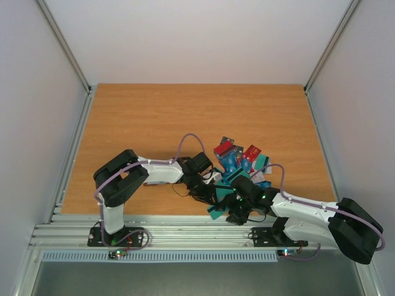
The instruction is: Put the credit cards into the card holder
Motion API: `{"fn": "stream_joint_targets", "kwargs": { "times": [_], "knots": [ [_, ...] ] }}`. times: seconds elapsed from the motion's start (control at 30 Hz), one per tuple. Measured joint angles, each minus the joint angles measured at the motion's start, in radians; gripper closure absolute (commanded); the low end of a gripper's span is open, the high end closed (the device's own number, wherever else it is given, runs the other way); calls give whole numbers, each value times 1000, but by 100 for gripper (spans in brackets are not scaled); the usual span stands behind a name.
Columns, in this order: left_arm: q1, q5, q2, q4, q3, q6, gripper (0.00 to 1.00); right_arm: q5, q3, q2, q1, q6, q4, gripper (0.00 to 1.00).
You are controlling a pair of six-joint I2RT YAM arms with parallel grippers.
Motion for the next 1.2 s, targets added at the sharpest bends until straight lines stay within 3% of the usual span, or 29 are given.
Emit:
{"fn": "stream_joint_targets", "kwargs": {
  "times": [0.27, 0.43, 0.77, 1.2],
  "knots": [
    [1, 22, 0, 38, -19, -10, 72, -63, -47, 81, 11, 18, 183, 50],
    [2, 47, 0, 85, -42, -21, 72, -65, -48, 102, 21, 18, 209, 59],
    [9, 93, -14, 168, -103, -49, 72, -65, -34, 89, 22, -2, 163, 75],
    [1, 163, -20, 203, -139, -71, 72, -45, 36, 85, 21, -22, 53, 86]
  ]
}}
